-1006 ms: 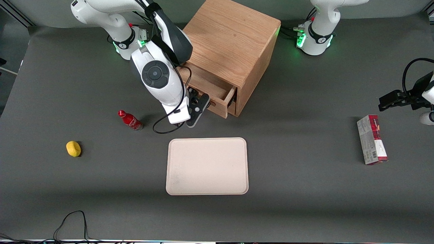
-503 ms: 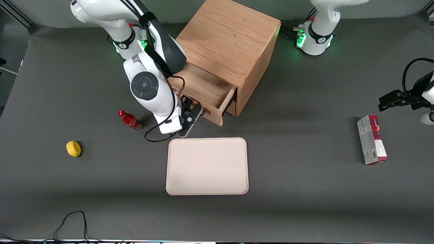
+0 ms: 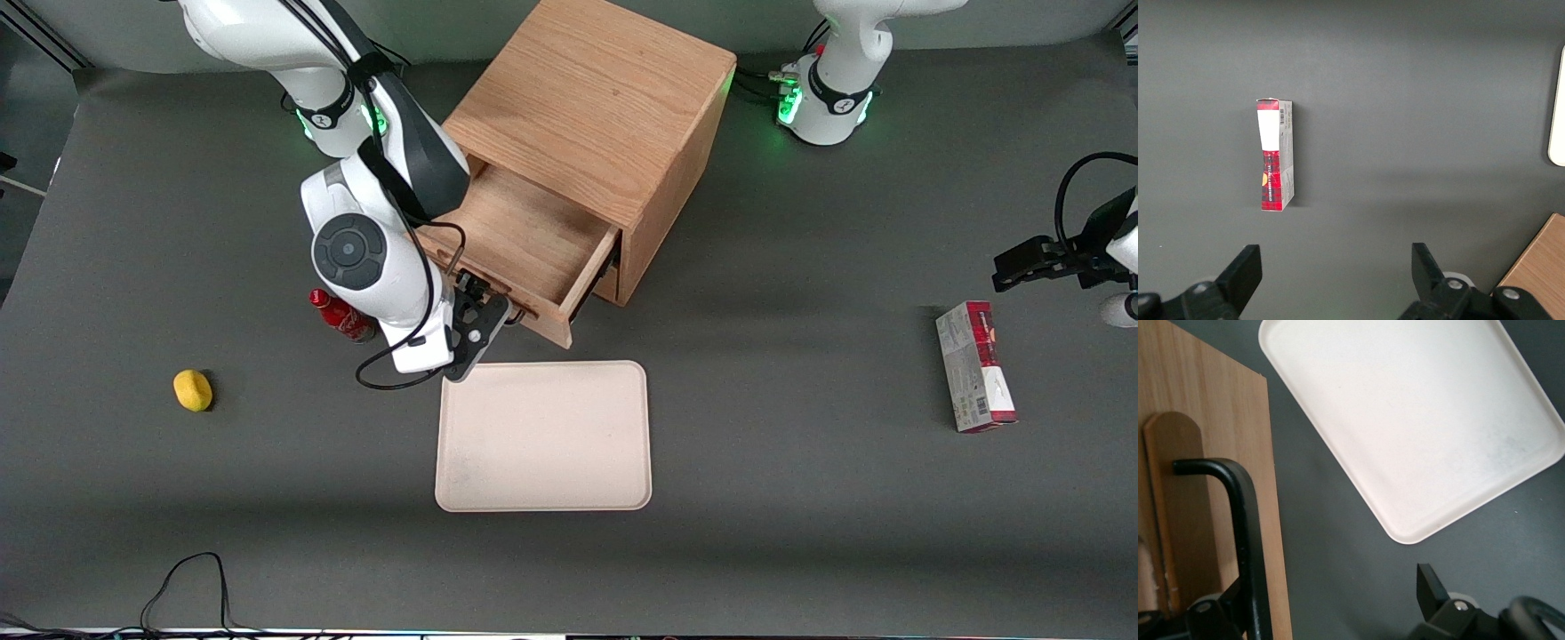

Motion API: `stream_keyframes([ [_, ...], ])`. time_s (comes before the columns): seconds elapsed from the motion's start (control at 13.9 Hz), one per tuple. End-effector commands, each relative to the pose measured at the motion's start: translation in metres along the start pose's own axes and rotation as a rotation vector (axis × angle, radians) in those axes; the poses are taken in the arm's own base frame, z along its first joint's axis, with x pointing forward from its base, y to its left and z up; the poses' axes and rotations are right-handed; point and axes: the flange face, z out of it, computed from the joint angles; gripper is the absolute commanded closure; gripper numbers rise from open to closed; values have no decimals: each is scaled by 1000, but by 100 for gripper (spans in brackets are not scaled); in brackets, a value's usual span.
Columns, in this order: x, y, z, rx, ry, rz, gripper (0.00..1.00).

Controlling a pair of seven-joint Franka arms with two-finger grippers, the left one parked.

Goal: Open upper drawer
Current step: 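Pull the upper drawer outward by its handle with the right gripper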

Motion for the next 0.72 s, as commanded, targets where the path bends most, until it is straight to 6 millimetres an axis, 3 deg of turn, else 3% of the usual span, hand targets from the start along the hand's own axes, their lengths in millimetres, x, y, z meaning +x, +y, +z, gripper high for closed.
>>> stream_keyframes([
  [0.0, -1, 14, 0, -1, -19, -11, 0],
  [0.65, -6, 52, -6, -6, -10, 17, 0],
])
